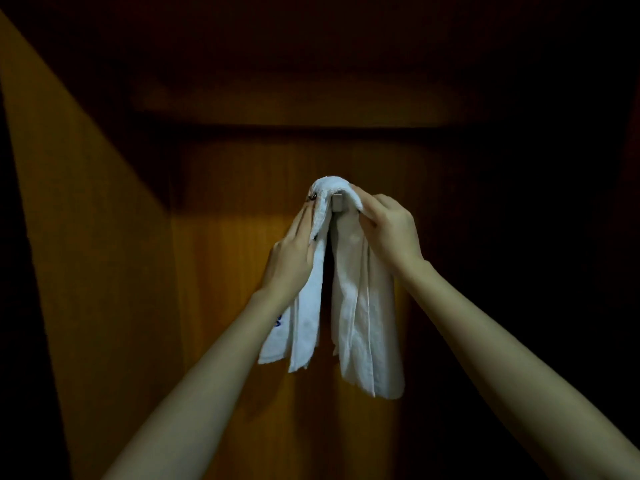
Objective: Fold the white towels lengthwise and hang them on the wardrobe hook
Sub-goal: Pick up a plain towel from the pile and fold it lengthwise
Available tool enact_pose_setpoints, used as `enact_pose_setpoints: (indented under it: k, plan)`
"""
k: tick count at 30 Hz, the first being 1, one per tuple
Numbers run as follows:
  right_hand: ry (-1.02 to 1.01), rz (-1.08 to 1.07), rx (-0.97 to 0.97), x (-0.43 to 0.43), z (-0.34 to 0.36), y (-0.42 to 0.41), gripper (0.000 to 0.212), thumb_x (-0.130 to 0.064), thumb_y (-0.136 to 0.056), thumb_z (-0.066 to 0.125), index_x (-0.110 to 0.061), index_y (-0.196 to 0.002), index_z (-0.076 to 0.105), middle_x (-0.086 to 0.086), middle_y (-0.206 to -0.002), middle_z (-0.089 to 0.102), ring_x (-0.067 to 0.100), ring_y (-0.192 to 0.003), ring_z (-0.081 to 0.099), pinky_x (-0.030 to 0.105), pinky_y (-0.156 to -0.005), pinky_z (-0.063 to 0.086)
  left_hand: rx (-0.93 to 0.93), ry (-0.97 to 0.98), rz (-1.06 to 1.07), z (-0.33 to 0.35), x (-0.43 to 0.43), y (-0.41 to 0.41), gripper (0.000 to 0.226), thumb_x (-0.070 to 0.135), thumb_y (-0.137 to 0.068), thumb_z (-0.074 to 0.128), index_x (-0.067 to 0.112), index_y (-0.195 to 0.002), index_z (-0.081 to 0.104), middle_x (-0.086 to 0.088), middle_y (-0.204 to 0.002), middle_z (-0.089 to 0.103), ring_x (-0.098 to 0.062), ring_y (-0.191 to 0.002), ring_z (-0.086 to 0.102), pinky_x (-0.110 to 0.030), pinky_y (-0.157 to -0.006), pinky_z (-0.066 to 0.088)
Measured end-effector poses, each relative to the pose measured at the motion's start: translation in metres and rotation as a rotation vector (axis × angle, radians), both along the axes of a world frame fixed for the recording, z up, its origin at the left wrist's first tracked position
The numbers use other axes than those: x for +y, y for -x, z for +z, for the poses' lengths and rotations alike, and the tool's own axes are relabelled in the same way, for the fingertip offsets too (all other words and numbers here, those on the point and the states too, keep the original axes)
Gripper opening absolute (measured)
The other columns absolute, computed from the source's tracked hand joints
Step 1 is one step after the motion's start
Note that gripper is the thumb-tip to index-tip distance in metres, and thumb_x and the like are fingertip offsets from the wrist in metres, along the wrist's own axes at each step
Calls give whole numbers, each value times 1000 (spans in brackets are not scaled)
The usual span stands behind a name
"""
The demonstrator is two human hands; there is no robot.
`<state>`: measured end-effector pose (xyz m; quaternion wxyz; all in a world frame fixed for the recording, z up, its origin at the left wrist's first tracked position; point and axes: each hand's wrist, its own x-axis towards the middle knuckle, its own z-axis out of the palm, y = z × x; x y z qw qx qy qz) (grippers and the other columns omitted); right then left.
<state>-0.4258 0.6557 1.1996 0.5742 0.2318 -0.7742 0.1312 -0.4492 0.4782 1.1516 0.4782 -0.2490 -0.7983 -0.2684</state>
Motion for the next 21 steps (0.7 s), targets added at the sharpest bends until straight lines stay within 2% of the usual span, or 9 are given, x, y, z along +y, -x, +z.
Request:
enact_pose_setpoints:
  k: [3, 4, 6, 7, 11, 13, 15, 18, 21]
  plan:
    - [7, 10, -46, 2, 6, 1, 45, -3, -92, 53, -16, -135, 57, 8, -84, 61, 23, -76, 56, 36, -61, 46, -65, 43, 16, 8, -5, 8, 72, 8, -96, 45, 30, -152, 6, -1, -156, 27, -27, -98, 64, -24, -68, 47]
    - [11, 16, -56, 2, 6, 1, 45, -3, -92, 53, -16, -135, 57, 7, -82, 60, 23, -75, 55, 38, -61, 47, -79, 43, 11, 9, -7, 9, 71, 11, -97, 45, 31, -152, 5, 1, -156, 26, -26, -101, 62, -26, -70, 49]
    - [13, 21, -60, 3, 3, 1, 47, -3, -91, 54, -16, -136, 56, 5, -80, 58, 22, -72, 53, 36, -59, 45, -88, 27, -86, 8, -10, 4, 66, 21, -98, 44, 30, -152, 6, 4, -158, 19, -23, -127, 47, -32, -95, 46]
    - [9, 13, -55, 2, -1, 1, 48, -4, -90, 55, -15, -136, 55, 5, -79, 57, 20, -71, 52, 34, -57, 42, -64, 23, -135, 6, -10, 0, 66, 26, -98, 44, 31, -152, 6, 4, -159, 17, -22, -134, 40, -32, -102, 41]
    - [22, -6, -63, -4, -13, 1, 47, -5, -90, 55, -13, -137, 54, 6, -79, 56, 18, -70, 50, 27, -58, 32, 95, 23, -122, 9, -1, -14, 62, 20, -99, 43, 30, -151, 11, -2, -156, 26, -26, -120, 55, -33, -88, 52]
    - [36, -3, -74, -5, -14, 2, 46, -4, -90, 54, -11, -135, 56, 7, -79, 57, 20, -70, 53, 28, -58, 33, 70, 36, -59, 17, 2, -17, 61, 11, -99, 41, 26, -152, 15, -4, -155, 28, -33, -109, 60, -39, -82, 54]
    - [42, -1, -101, -5, -13, 3, 46, -2, -90, 54, -11, -135, 56, 8, -83, 59, 22, -73, 55, 29, -58, 35, 49, 48, -31, 23, 1, -18, 60, 6, -99, 38, 26, -151, 16, -3, -155, 30, -34, -109, 60, -38, -82, 54]
    - [50, 10, -144, -6, -16, 0, 50, -2, -89, 56, -12, -138, 52, 8, -86, 59, 20, -76, 53, 32, -60, 40, 18, 65, -33, 22, -1, -20, 60, 10, -100, 38, 28, -152, 14, -3, -155, 28, -33, -110, 60, -38, -83, 54]
    - [52, 6, -190, -12, -26, -7, 47, -3, -89, 56, -9, -135, 52, 9, -91, 59, 22, -78, 53, 34, -62, 45, -61, 109, -34, 11, 1, -27, 66, 17, -100, 41, 32, -152, 3, -1, -159, 17, -36, -100, 63, -41, -76, 57]
